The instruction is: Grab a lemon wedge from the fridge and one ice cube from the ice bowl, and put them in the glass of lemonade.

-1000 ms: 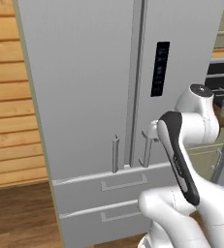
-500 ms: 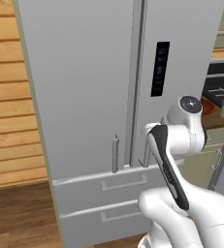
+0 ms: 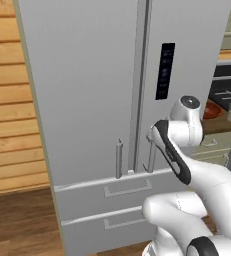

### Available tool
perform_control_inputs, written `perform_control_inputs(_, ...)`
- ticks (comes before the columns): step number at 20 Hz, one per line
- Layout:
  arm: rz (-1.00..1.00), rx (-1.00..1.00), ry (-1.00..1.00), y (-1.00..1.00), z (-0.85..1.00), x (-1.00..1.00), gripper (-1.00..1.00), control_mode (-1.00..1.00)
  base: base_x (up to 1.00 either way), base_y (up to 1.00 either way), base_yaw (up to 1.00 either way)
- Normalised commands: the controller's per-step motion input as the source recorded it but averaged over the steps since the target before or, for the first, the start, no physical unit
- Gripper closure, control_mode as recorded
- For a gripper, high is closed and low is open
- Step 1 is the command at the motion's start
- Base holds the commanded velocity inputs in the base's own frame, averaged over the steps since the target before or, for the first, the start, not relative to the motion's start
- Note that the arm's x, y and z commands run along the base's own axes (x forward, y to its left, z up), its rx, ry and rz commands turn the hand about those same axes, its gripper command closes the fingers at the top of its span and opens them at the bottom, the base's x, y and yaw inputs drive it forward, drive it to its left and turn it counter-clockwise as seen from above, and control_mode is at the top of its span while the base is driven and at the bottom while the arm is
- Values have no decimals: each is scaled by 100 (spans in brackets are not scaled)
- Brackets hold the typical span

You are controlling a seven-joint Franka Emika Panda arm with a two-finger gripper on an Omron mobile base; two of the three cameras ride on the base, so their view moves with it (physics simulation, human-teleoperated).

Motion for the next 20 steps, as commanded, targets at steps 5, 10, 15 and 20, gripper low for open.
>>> perform_control_inputs(5, 0, 0, 8, -5, -53, 14, -100, -100, 0, 0, 0)
perform_control_inputs(10, 0, 0, 0, 0, -40, 23, -100, -100, 0, 0, 0)
perform_control_inputs(15, 0, 0, -12, 3, -23, -2, -100, -100, 0, 0, 0)
perform_control_inputs(20, 0, 0, -4, 25, -35, 12, -100, -100, 0, 0, 0)
